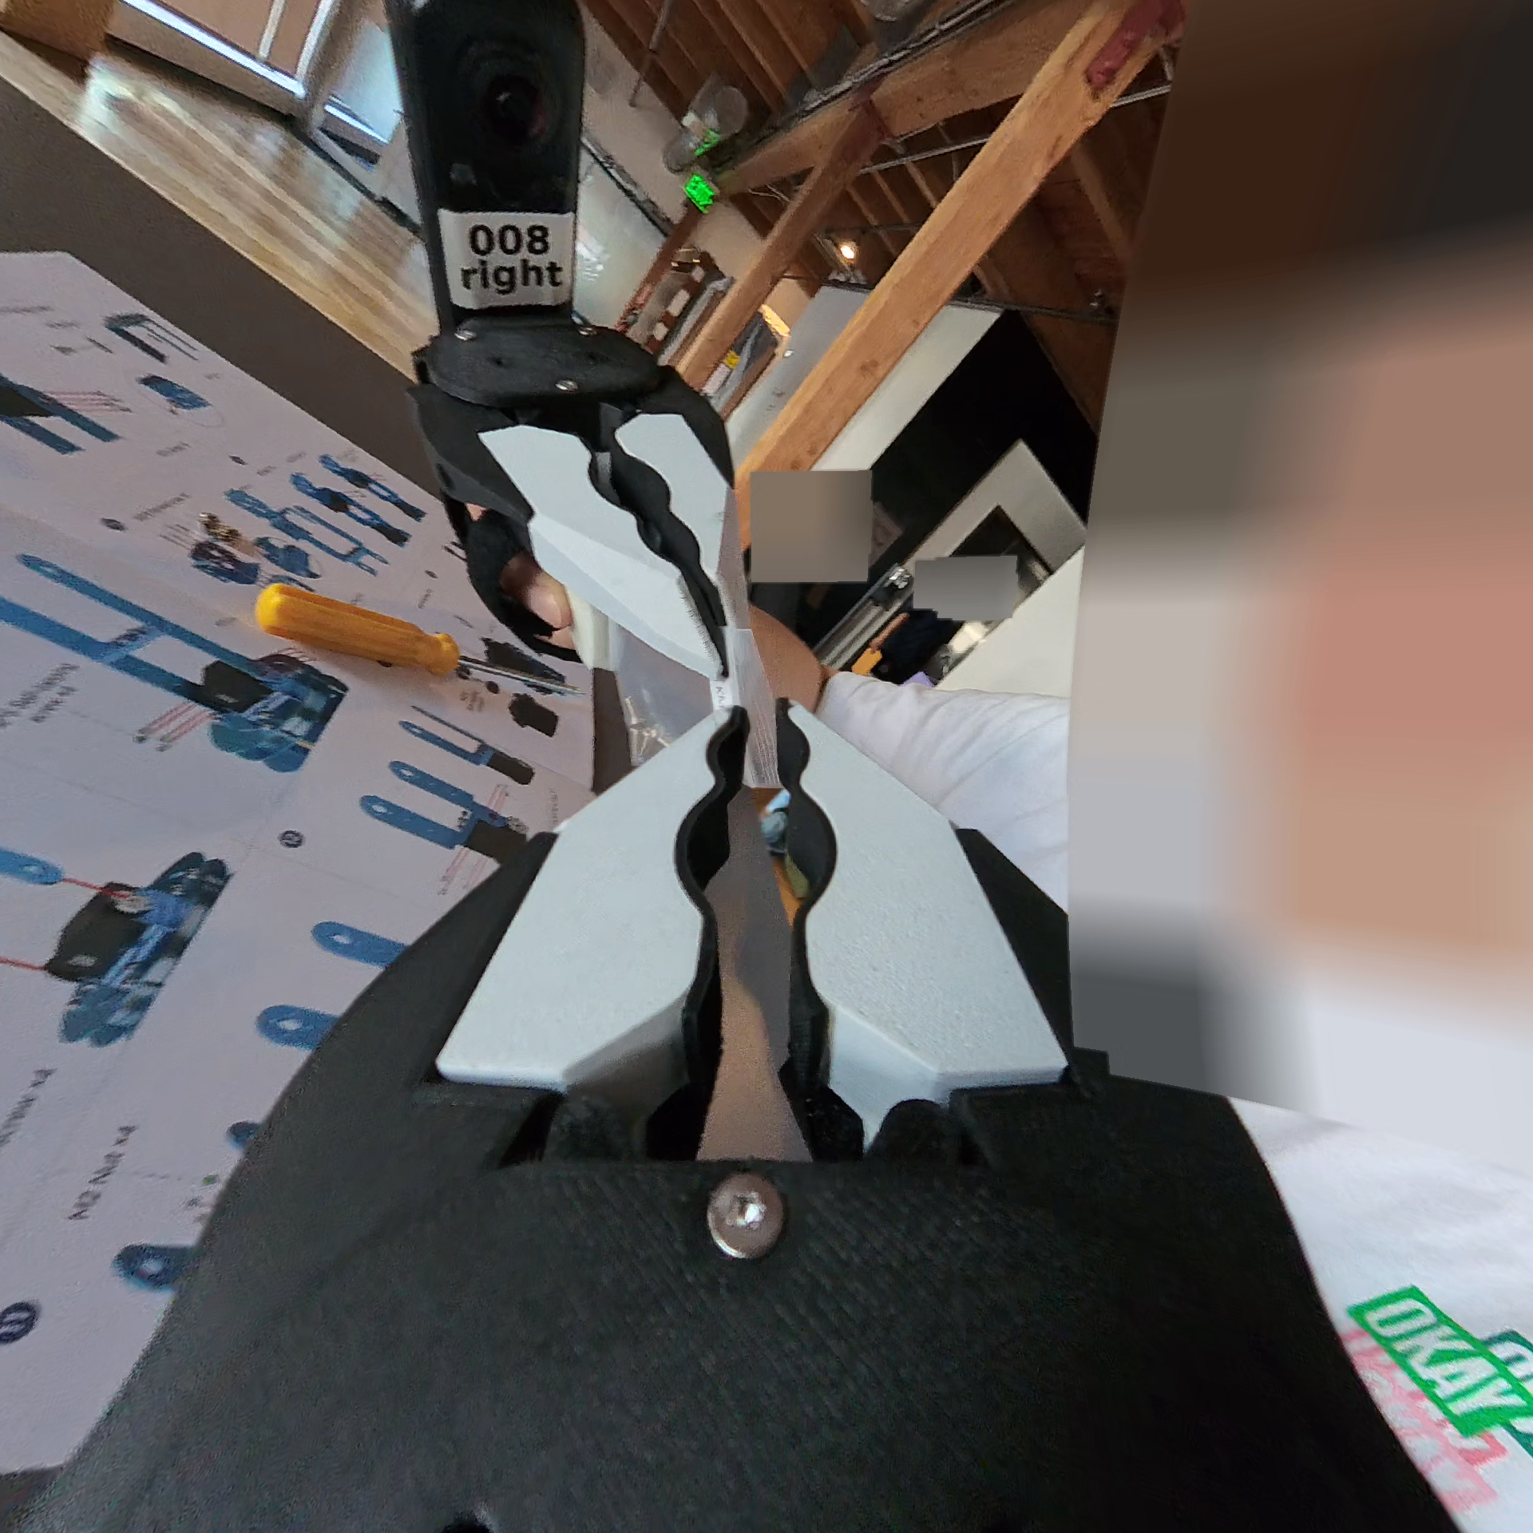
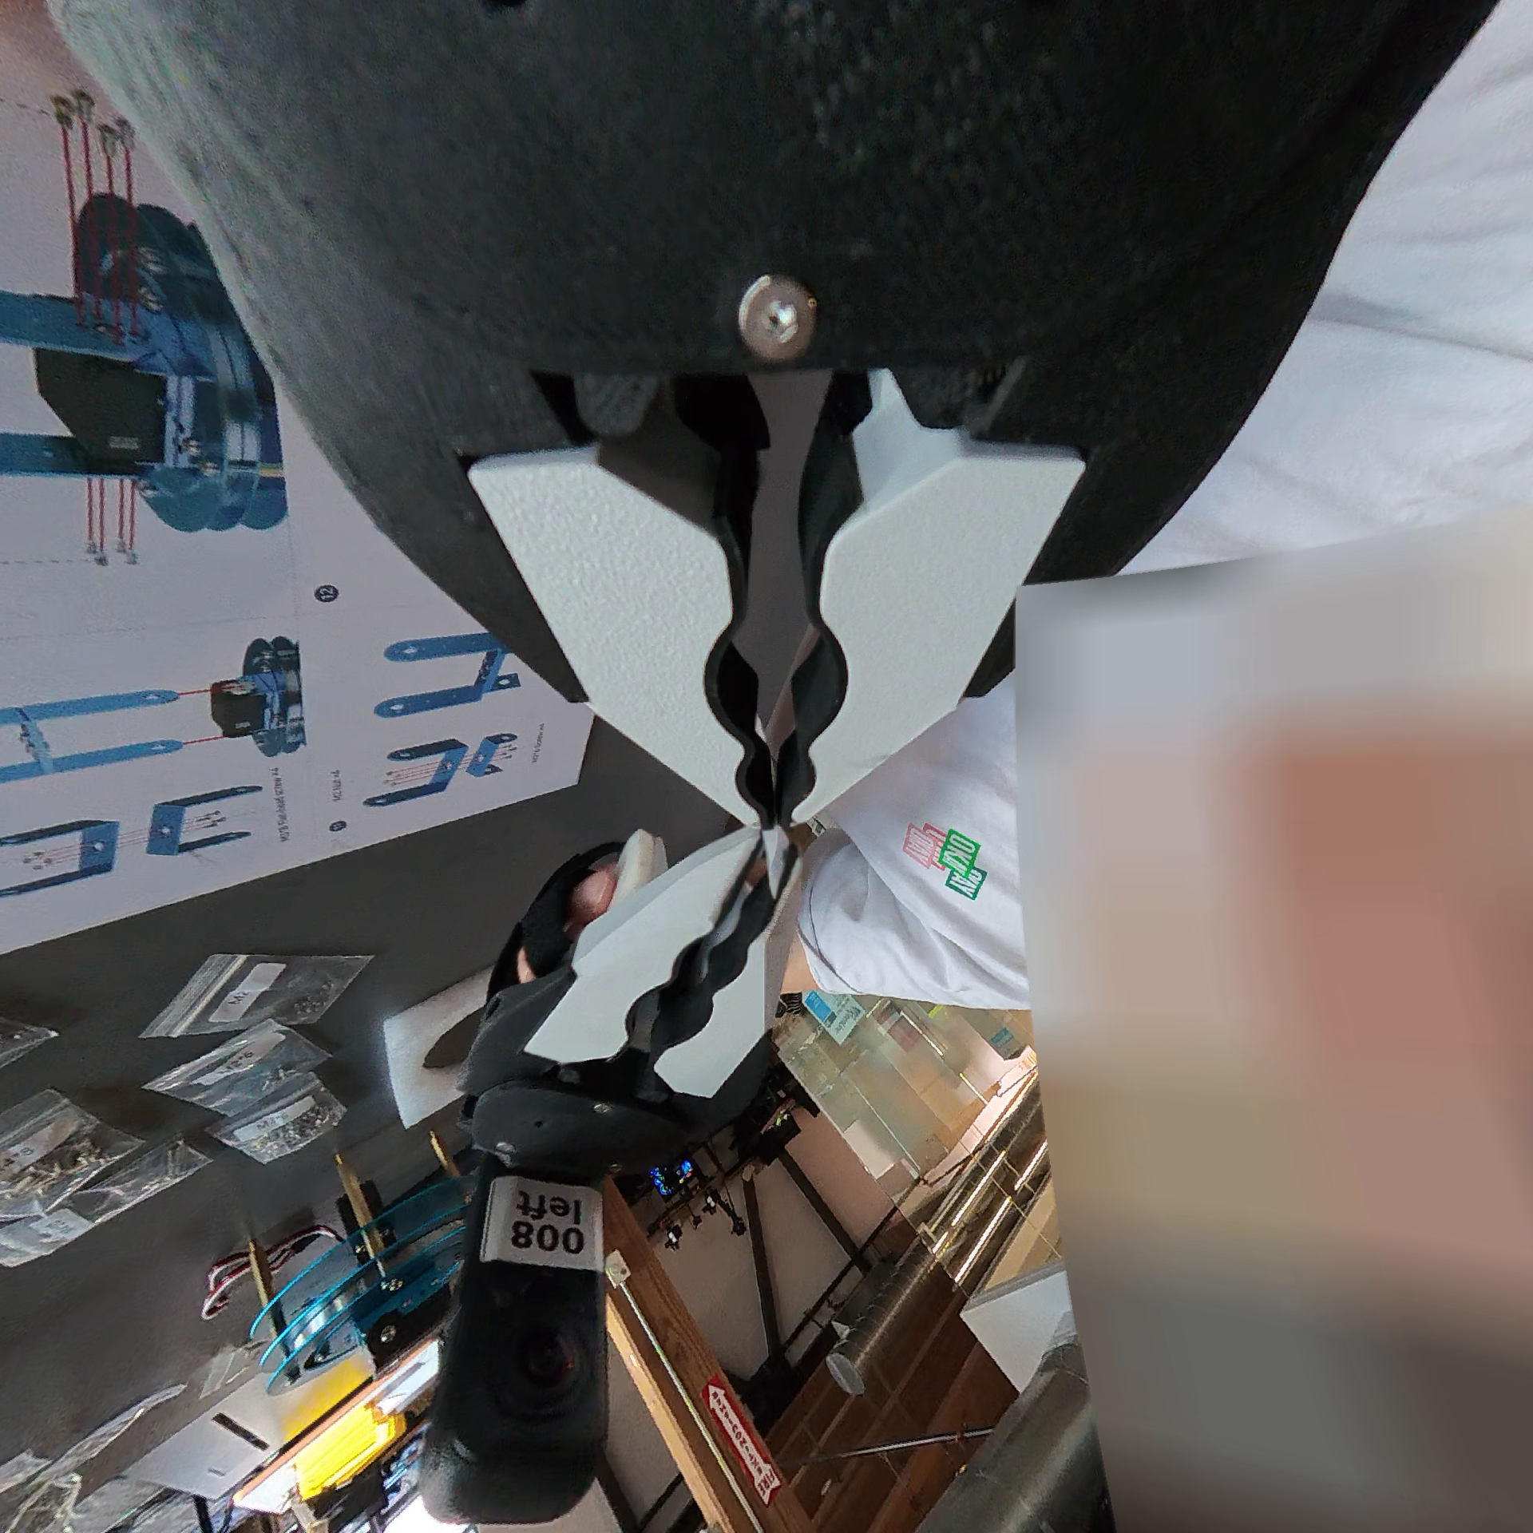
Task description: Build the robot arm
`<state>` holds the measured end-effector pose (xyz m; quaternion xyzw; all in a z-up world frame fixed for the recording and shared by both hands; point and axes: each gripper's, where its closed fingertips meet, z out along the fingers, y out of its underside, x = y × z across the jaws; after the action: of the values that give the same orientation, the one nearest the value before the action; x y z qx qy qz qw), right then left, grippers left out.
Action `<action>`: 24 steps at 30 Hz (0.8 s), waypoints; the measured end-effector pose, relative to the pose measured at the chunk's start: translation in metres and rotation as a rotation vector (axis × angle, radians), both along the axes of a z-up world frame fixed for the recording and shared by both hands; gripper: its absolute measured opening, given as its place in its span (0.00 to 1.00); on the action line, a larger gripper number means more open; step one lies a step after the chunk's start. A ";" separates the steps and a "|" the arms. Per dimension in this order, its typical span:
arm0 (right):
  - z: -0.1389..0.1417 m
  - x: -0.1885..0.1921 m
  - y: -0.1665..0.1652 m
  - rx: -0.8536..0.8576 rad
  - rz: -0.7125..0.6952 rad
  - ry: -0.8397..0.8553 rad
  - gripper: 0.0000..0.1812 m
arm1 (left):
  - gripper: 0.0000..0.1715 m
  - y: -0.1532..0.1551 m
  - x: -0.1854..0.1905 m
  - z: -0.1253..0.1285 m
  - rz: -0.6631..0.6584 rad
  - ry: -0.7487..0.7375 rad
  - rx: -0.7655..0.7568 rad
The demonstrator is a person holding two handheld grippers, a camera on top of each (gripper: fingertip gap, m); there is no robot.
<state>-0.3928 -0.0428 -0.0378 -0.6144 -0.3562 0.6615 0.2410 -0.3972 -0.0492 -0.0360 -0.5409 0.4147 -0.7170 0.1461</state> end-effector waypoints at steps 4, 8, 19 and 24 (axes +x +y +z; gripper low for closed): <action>0.000 -0.001 0.001 -0.012 -0.009 -0.003 0.00 | 0.04 0.002 0.000 -0.003 0.023 0.019 0.041; 0.000 -0.002 0.000 -0.015 -0.003 0.003 0.00 | 0.02 0.002 0.000 -0.003 0.022 0.016 0.040; -0.007 -0.001 0.007 0.025 -0.044 -0.023 0.00 | 0.00 0.006 0.002 -0.008 0.052 0.046 0.075; 0.001 0.010 0.037 0.166 -0.292 -0.081 0.09 | 0.00 0.021 0.004 -0.031 0.162 0.171 0.219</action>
<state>-0.3827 -0.0058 -0.0373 -0.6638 -0.3257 0.5625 0.3699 -0.3930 -0.0280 -0.0670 -0.6124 0.4564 -0.6046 0.2258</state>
